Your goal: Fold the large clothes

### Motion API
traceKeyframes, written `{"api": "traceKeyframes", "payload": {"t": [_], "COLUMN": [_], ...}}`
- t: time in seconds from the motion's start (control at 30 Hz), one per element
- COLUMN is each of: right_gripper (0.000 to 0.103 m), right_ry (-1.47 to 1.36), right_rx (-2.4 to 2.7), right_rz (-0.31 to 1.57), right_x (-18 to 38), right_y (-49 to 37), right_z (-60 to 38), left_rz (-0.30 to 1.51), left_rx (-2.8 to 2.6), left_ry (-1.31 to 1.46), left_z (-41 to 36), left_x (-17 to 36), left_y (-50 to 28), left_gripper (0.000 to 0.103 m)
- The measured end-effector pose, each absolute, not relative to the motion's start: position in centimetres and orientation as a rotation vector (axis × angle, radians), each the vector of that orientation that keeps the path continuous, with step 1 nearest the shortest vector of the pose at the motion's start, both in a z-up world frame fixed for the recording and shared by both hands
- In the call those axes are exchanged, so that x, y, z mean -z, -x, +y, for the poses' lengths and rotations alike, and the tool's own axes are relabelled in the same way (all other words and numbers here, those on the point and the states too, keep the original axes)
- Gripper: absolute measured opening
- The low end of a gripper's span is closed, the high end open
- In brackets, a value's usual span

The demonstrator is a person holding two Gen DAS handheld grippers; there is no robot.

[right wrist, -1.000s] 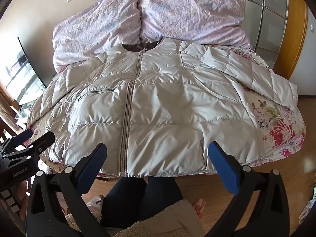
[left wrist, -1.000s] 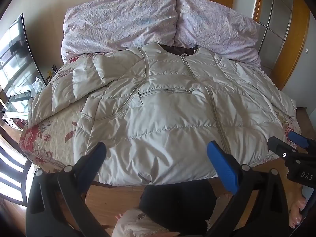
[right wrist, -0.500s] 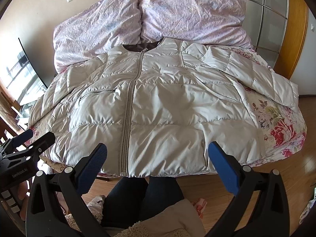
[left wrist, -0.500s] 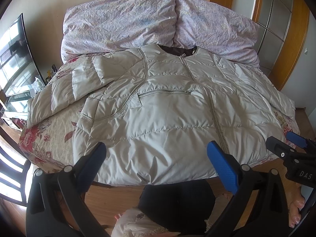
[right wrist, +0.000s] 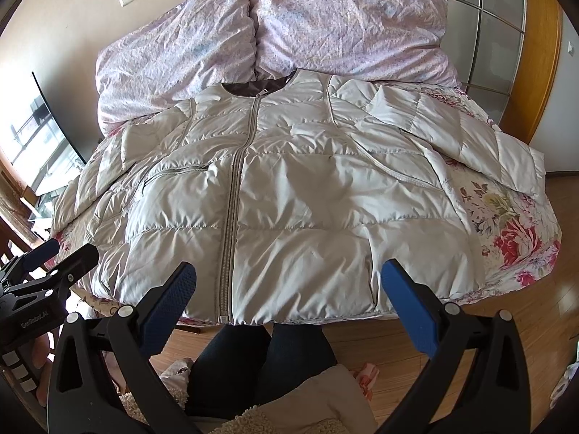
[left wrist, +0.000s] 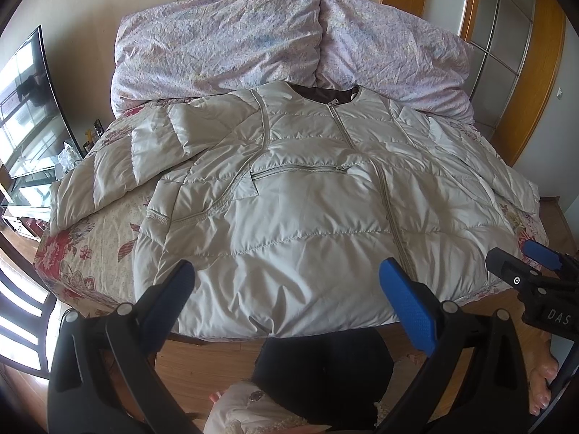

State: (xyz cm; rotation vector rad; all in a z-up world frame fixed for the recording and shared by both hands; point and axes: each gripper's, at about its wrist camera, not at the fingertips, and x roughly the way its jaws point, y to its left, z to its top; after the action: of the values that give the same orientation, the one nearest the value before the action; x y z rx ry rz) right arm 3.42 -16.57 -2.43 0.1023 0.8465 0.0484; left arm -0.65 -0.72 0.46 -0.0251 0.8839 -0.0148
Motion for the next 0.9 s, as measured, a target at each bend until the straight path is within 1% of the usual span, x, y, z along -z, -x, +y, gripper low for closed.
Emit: {"api": "traceKeyframes", "payload": {"t": [0.9], "right_gripper": [0.102], "right_ry": [-0.101], "right_rx": [-0.048], "right_rz": [0.843], "right_x": [2.33], "right_y": [-3.55], "right_z": [-16.7], "left_rz": [0.883], "left_rx": [0.019], "left_ry": [0.028], "left_z": [-0.82], "left_x": [-0.63], "left_y": [0.66], "left_gripper": [0.101]}}
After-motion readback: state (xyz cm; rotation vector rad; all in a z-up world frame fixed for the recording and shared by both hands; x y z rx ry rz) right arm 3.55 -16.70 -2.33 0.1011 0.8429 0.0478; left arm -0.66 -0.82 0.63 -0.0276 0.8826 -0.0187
